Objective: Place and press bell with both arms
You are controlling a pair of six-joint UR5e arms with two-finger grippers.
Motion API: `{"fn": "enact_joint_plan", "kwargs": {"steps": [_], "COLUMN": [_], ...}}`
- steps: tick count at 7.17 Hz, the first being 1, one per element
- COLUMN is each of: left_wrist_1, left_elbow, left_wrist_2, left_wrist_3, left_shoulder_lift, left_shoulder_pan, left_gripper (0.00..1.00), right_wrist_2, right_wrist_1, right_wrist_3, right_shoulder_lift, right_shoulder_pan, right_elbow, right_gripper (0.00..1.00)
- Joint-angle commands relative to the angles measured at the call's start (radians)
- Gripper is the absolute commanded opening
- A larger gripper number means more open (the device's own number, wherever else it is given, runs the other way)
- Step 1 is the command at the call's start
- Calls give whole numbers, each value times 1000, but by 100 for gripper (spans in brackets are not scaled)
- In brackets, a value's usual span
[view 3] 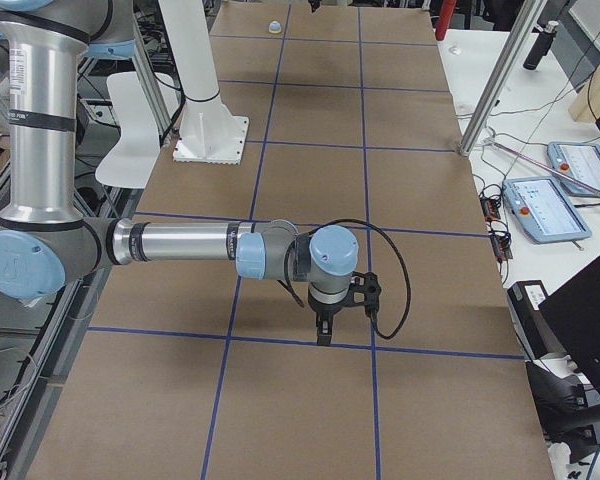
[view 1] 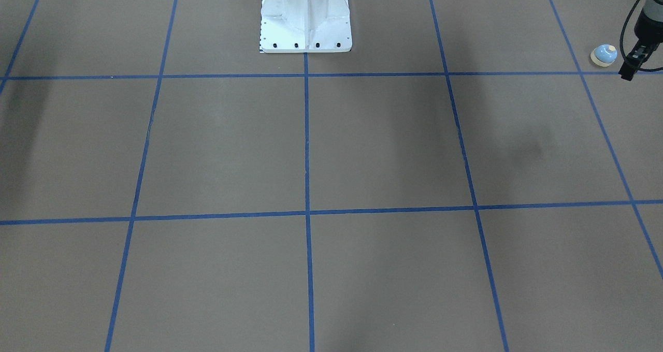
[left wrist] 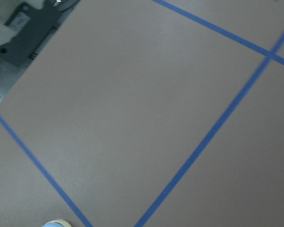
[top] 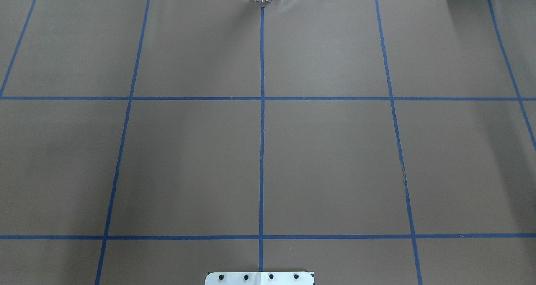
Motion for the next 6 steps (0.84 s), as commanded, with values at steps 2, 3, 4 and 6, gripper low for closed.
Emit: {"fn": "enact_joint_plan", "kwargs": {"steps": [2, 3, 4, 6], "left_wrist_1": [23, 75, 139, 285], "left_elbow": [96, 109, 124, 130], "left_wrist_2": [152, 154, 152, 146], "left_wrist_3": [-609, -731, -841, -1044], "left_shoulder_lift": [45, 45, 45, 45], "left_shoulder_pan": [372, 422, 461, 510], "left_gripper": [100, 100, 100, 100], "right_wrist_2": [0, 0, 0, 0], "right_wrist_1": [0, 1, 1, 1], "right_wrist_3": [0, -1, -1, -1], "right_shoulder_lift": [-2, 0, 0, -2], "right_shoulder_pan": [1, 1, 1, 1], "right_elbow": [9, 15, 20, 31], "right_gripper": [100, 100, 100, 100]}}
